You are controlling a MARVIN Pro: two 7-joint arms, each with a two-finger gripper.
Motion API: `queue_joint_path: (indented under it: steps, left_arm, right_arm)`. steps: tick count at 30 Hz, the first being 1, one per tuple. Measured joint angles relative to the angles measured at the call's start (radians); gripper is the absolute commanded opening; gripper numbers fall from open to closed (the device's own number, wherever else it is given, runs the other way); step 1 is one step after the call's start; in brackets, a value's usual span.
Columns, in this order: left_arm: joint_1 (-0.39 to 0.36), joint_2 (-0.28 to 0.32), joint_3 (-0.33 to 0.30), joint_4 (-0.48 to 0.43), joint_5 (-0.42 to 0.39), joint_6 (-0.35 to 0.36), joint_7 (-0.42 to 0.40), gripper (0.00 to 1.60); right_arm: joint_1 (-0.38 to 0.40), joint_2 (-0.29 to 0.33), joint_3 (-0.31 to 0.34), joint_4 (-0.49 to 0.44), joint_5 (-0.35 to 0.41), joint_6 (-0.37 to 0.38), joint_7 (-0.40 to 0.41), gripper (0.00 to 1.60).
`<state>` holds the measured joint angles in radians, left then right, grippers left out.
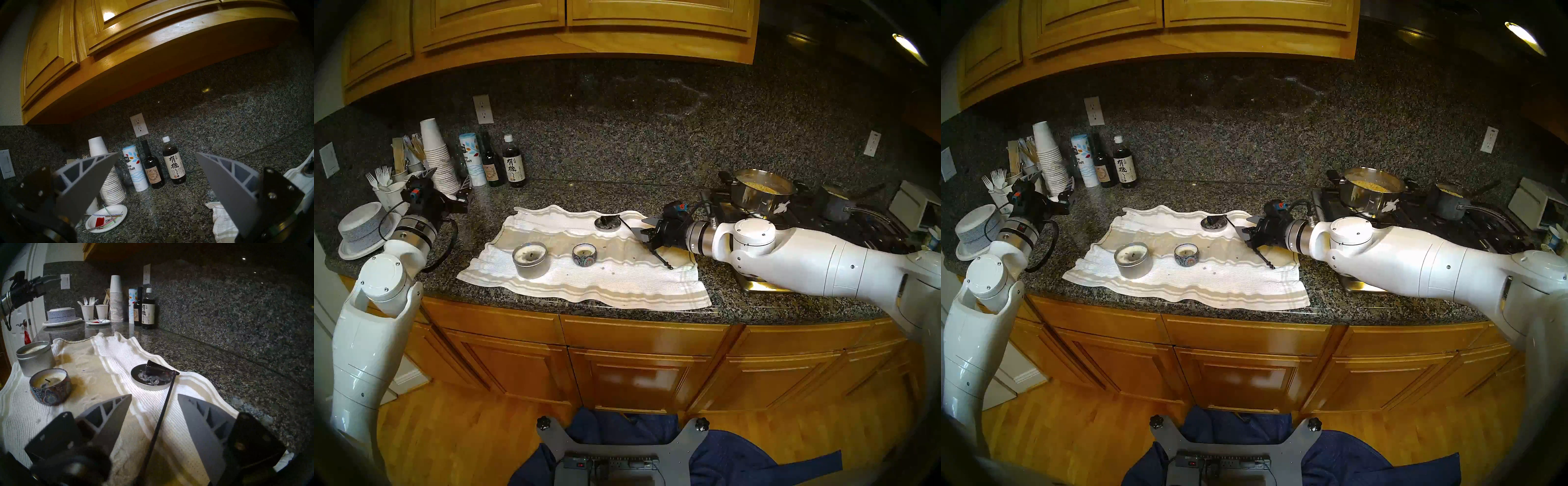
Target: Put out candle flame
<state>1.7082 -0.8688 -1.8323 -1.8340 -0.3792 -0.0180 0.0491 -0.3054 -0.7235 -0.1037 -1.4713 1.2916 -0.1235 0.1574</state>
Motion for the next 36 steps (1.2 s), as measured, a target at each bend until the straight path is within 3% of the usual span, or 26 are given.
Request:
queue_joint_path:
  steps: [7, 10, 36]
  left_arm:
    - [0.001, 0.001, 0.001, 0.0, -0.002, 0.0, 0.002, 1.6]
    - [0.001, 0.002, 0.002, 0.0, -0.002, 0.0, 0.002, 1.6]
    - [0.003, 0.008, 0.004, 0.0, -0.006, -0.001, 0.008, 1.6]
  right_arm:
    - [0.008, 0.038, 0.036, -0.038, 0.017, -0.048, -0.032, 1.42]
    - [0.013, 0.064, 0.051, -0.055, 0.023, -0.065, -0.048, 1.6]
    - [0.026, 0.329, 0.114, -0.255, 0.093, -0.153, -0.149, 1.6]
